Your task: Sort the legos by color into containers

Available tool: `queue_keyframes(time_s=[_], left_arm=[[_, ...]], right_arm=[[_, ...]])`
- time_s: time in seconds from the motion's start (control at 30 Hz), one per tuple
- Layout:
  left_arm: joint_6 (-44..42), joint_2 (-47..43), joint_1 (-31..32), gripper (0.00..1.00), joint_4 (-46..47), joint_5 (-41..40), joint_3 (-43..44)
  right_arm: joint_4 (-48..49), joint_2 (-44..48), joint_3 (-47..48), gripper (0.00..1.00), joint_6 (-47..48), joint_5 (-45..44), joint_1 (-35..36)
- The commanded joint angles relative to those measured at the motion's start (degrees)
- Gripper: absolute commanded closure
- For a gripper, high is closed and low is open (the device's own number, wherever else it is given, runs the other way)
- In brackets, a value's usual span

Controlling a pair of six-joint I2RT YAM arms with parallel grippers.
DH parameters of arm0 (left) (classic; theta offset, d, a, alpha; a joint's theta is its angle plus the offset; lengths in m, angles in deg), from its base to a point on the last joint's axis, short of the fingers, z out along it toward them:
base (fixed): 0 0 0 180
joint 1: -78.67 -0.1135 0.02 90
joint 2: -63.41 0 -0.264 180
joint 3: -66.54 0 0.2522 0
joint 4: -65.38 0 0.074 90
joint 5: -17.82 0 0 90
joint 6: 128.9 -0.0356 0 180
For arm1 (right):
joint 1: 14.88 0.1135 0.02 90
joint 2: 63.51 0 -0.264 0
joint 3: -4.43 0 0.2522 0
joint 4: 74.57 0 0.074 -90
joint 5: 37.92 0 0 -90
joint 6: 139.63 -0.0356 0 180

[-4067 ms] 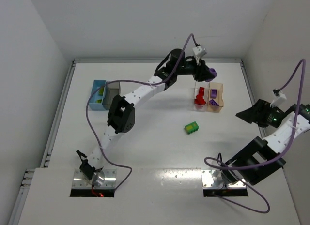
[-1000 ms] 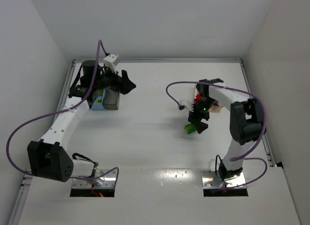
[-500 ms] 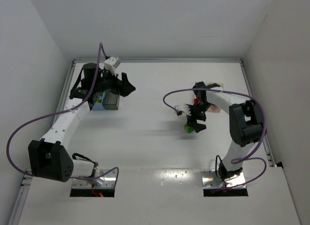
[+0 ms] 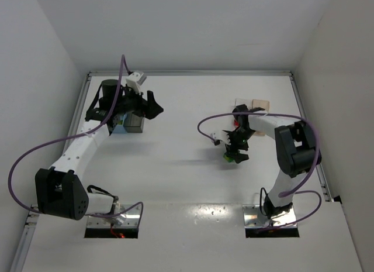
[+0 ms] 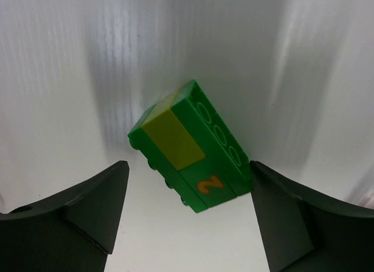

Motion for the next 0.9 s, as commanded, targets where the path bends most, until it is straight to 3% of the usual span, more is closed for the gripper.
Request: queue_keyframes(time_s=[0.0,0.13,0.27,0.47,0.53,0.67,0.8,0.87], left_arm=[[0.4,-1.4,-0.7,0.11,2.8,0.2,-0.4],[0.4,-1.4,-0.7,0.11,3.3,0.2,-1.6],[0.9,-1.4,-0.7,0.11,3.3,0.7,-2.9],[3.5,-3.2,-0.7,0.11,5.7,3.8,-6.4],[5.8,-3.7,-1.5,0.11,7.5,6.4,-8.8],[14.0,-5.0,-3.7,0.11,15.0,19.6,-15.7],[25.4,-6.5,-3.7,0.11,27.4,28.6,-23.6],[31.1,-6.5,-3.7,0.11,32.6,31.0,-23.6]], right_arm=[[2.6,3.1,-2.1,0.17,2.0,1.0,0.4],[4.1,3.7,-3.6,0.29,2.7,1.0,0.4],[5.3,4.8,-4.6,0.5,2.7,1.0,0.4],[5.3,9.3,-5.7,0.68,0.9,3.0,0.4],[5.3,10.3,-5.7,0.75,-2.3,4.2,0.4],[10.0,14.8,-4.4,0.8,-13.5,8.1,0.4],[24.2,21.5,-5.0,0.81,-32.0,10.7,3.1],[27.4,23.2,-5.0,0.81,-36.9,8.6,4.6]])
